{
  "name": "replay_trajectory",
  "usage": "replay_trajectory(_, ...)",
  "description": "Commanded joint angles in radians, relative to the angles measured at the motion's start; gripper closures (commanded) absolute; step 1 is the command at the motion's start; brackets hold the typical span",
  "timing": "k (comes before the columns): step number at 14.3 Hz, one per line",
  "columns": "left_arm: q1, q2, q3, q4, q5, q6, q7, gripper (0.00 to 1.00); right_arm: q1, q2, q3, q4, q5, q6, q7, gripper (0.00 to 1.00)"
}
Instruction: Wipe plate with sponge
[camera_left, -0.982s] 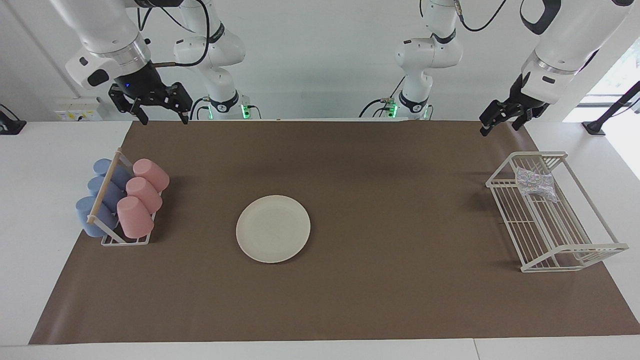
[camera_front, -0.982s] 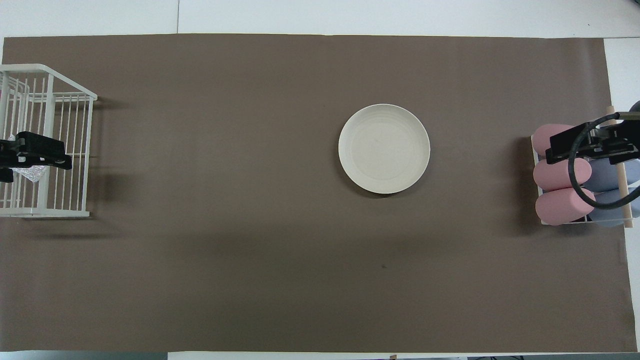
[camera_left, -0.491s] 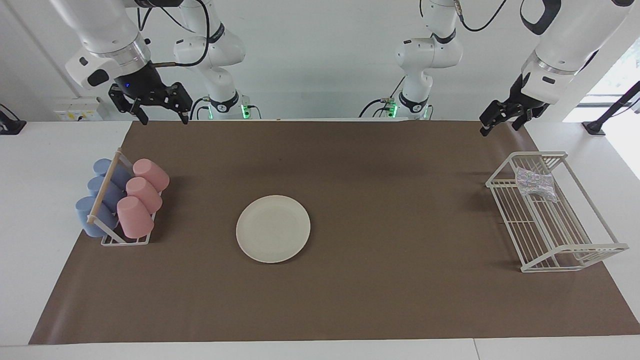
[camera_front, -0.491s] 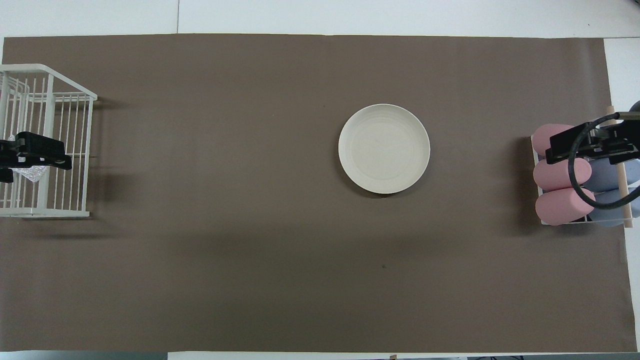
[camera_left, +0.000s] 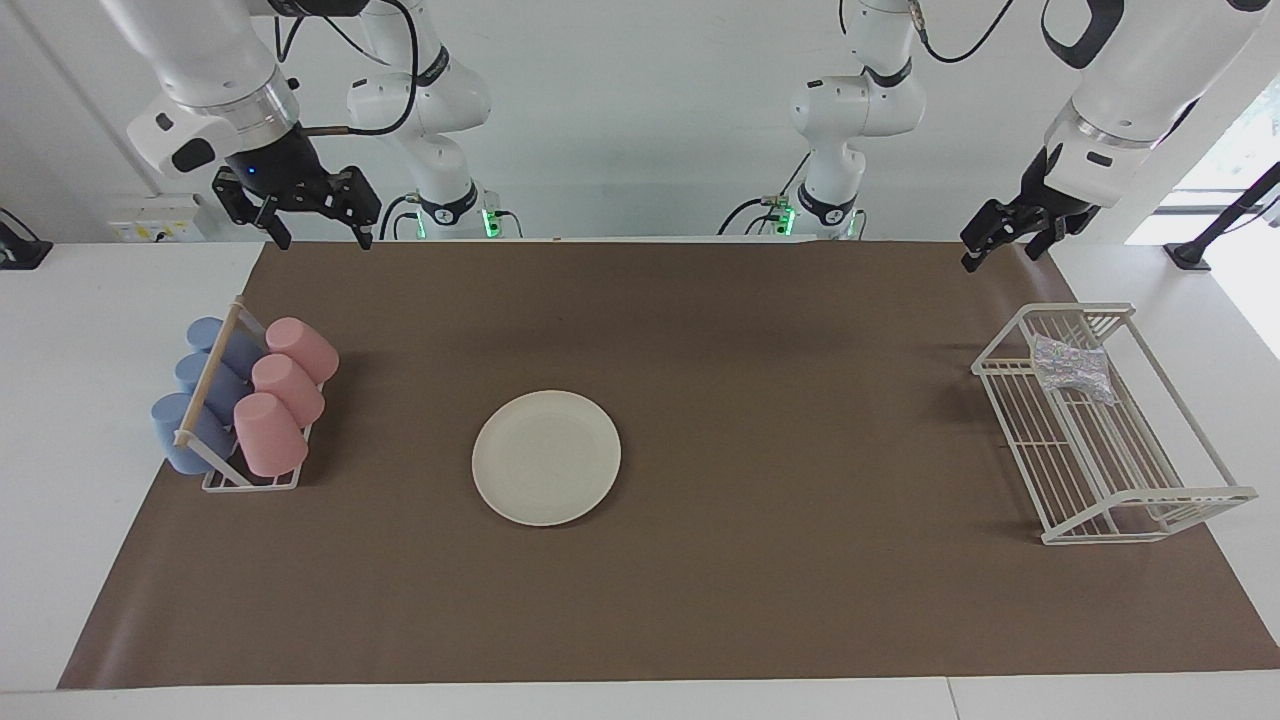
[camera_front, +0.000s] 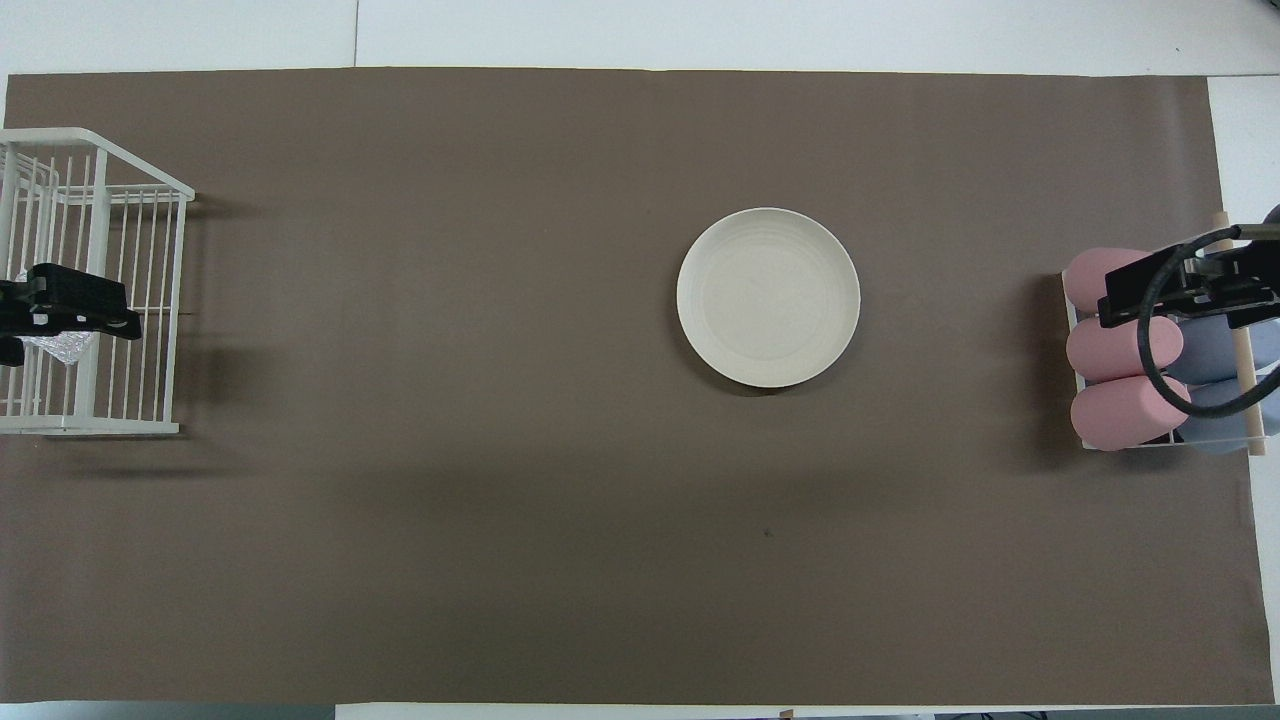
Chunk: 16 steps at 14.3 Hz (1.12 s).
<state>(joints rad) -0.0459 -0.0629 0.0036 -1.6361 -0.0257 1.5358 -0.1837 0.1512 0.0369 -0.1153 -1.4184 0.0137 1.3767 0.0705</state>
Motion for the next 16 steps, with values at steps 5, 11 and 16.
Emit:
replay_trajectory(5,-0.051,0.029,0.002,-0.056,0.189,0.070,-0.112,0.00,0.001,-0.022,0.006,-0.027,-0.023,0.007,-0.009,0.00)
replay_trajectory(11,-0.100,0.179,0.001,-0.057,0.493,0.095,-0.117,0.00,0.001,-0.022,0.006,-0.025,-0.023,0.007,-0.009,0.00)
replay_trajectory(16,-0.114,0.244,0.001,-0.143,0.737,0.156,-0.134,0.00,0.013,-0.020,0.006,-0.024,-0.027,0.005,-0.009,0.00)
